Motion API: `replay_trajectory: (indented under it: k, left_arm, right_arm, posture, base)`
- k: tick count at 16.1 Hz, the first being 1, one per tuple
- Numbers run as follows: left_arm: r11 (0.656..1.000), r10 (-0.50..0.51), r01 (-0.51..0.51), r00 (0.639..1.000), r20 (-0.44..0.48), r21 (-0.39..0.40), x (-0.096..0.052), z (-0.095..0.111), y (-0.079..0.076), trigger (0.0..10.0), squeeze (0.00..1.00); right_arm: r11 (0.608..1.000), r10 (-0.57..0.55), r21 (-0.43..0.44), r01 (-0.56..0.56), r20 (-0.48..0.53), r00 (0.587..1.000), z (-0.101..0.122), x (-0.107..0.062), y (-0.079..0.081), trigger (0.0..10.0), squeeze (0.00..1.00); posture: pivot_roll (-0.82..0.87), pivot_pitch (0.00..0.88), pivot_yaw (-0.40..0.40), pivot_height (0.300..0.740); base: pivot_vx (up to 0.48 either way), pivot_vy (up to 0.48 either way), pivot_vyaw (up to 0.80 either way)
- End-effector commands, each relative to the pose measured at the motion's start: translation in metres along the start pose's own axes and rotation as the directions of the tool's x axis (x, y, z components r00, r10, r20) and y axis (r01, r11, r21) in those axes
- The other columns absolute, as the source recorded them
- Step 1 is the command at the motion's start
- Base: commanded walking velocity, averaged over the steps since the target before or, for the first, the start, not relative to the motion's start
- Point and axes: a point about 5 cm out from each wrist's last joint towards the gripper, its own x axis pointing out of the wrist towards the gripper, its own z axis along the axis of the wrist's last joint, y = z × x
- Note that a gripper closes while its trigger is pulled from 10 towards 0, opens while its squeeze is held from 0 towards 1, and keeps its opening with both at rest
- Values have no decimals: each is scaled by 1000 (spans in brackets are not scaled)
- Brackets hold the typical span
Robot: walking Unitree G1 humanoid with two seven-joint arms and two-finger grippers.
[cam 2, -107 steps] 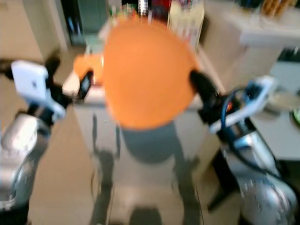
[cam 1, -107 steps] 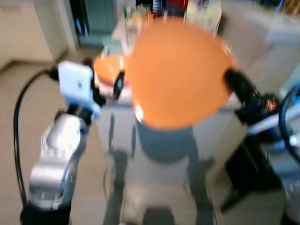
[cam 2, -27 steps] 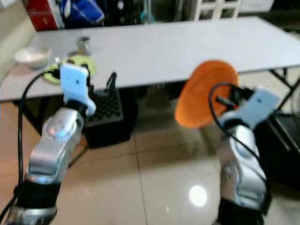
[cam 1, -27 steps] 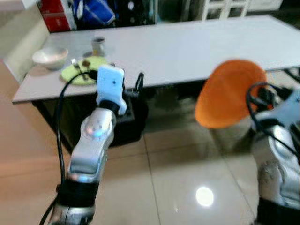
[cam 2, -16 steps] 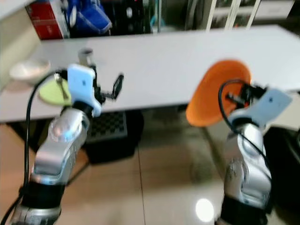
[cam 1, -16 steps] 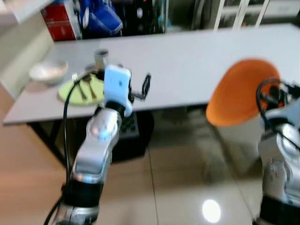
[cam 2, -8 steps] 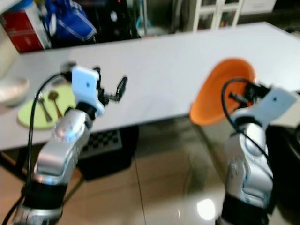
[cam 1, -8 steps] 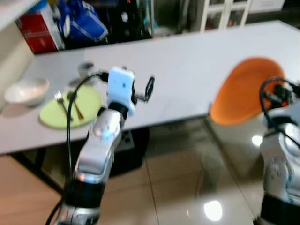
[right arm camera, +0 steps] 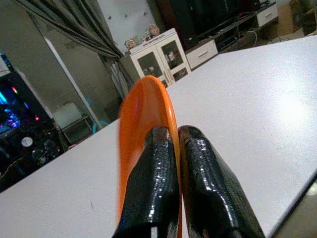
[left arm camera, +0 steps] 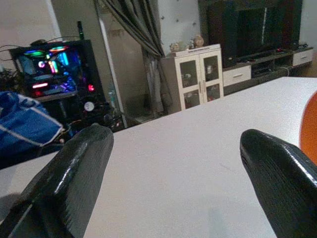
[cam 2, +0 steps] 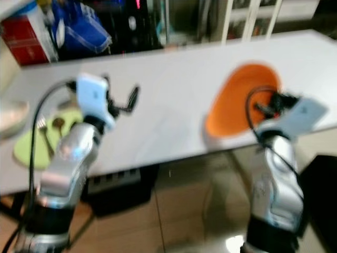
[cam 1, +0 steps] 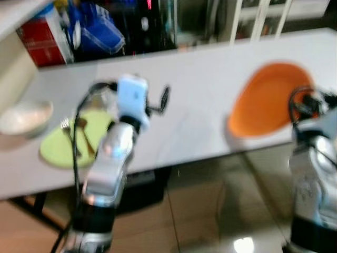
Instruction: Setting the table
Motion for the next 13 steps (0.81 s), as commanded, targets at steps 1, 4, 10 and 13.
replay_trajectory:
  k: [1,4,10,13]
  left_arm:
    - [1000,22,-23,1000,3,17,-2,2,9,10000,0]
    - [999,20,-20,1000,-13,30,-5,-1,9,10000,0]
    - [980,-199,200,977,-83,11,-18,-13,-8,10000,0]
    - [959,-271,281,945,-183,32,-32,-28,-8,10000,0]
  right_arm:
    - [997,72,33,-72,19,997,5,1,17,10000,0]
    - [998,52,46,-53,13,999,5,5,11,10000,0]
    - [965,34,262,-9,-89,995,-16,16,7,10000,0]
    - [929,15,368,47,-163,987,-35,27,3,10000,0]
  posture:
    - [-95,0,37,740]
    - [-95,0,39,740]
    - [-90,0,42,740]
    - [-69,0,32,740]
  base:
    - [0,0,0]
    - [0,0,0]
    - [0,0,0]
    - [0,0,0]
